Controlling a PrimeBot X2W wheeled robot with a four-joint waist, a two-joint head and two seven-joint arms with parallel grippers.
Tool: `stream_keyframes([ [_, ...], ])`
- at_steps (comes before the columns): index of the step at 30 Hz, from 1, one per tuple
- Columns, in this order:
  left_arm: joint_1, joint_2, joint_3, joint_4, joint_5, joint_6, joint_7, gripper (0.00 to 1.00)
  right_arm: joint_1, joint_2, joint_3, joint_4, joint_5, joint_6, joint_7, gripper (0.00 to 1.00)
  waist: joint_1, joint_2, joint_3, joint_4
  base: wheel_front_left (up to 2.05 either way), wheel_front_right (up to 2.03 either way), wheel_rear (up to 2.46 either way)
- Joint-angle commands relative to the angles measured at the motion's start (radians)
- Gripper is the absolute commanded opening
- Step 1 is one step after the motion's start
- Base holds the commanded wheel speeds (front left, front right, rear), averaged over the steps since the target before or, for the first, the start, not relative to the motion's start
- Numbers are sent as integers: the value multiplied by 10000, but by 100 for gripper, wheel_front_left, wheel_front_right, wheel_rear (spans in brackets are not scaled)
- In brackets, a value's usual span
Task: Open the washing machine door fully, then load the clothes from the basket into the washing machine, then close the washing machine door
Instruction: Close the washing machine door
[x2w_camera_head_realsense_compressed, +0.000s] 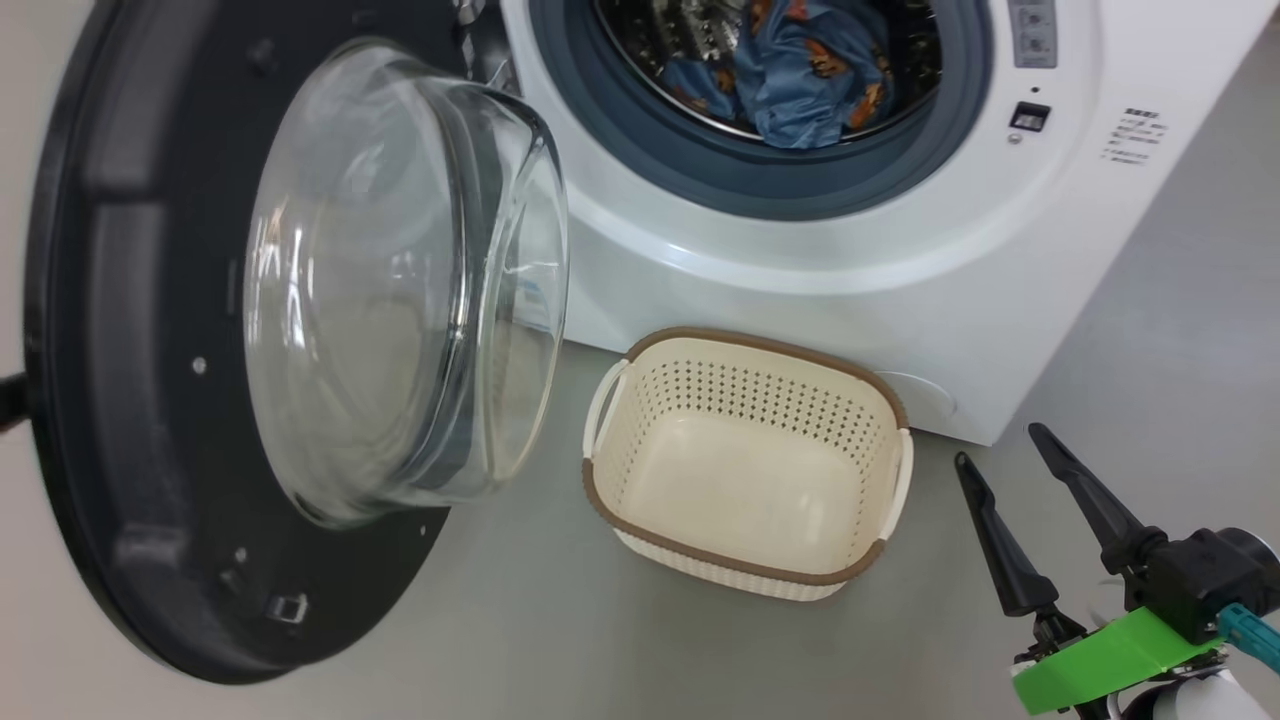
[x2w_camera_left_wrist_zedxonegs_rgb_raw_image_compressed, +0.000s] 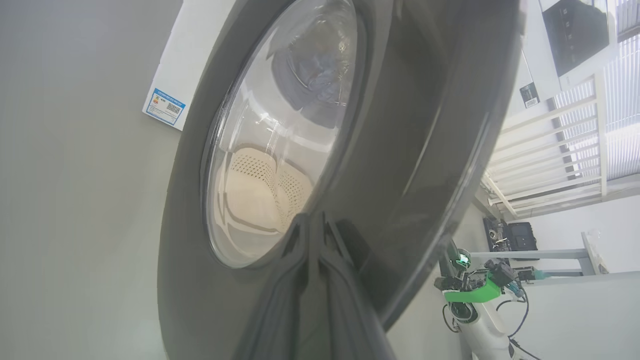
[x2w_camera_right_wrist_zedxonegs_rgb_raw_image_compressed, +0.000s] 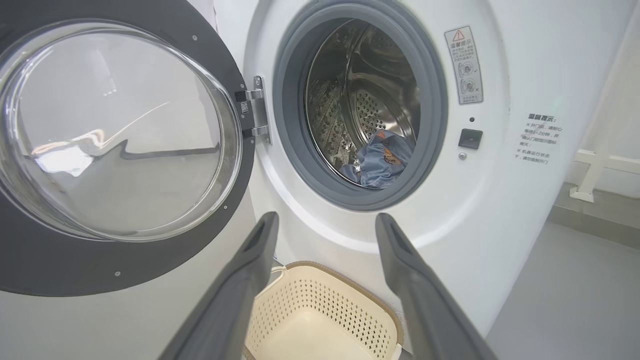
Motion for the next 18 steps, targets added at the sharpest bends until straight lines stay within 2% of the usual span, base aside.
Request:
stream_keyframes([
  [1, -149, 465, 365, -461, -63, -8, 165, 0, 144, -72, 62, -274, -52, 44, -80, 100, 0, 0, -127, -173, 0, 0, 0],
  [18, -146, -213, -119, -1707, 375, -8, 291, 0, 404, 244, -310, -387, -123, 44, -80, 100, 0, 0, -280, -1563, 0, 0, 0],
])
